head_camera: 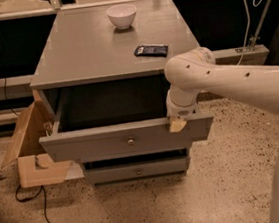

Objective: Open top drawer

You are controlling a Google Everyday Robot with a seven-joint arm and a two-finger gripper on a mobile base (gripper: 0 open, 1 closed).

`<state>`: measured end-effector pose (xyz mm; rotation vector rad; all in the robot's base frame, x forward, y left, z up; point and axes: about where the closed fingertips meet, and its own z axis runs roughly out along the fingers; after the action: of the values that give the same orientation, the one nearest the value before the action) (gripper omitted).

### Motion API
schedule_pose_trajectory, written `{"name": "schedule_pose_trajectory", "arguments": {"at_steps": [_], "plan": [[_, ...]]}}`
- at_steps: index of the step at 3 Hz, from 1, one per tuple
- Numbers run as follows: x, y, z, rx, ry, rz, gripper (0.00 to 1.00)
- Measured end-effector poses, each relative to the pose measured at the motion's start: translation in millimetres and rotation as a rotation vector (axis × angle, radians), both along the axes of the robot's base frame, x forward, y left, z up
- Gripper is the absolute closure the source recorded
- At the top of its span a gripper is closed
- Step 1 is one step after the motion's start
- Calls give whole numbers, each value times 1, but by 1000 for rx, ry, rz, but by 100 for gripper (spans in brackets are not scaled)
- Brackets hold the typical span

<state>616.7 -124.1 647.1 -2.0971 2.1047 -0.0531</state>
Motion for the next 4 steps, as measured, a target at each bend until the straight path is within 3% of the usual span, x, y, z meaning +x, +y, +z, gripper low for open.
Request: {"name": "schedule_pose_trajectory", "arguments": {"at_steps": [1,2,3,4], "plan": [[0,0,0,0,0,0,100],[-12,-4,-6,61,-10,-16,97],[-12,-4,-6,61,-10,-16,75],[-12,-4,-6,61,-10,-16,45]]}}
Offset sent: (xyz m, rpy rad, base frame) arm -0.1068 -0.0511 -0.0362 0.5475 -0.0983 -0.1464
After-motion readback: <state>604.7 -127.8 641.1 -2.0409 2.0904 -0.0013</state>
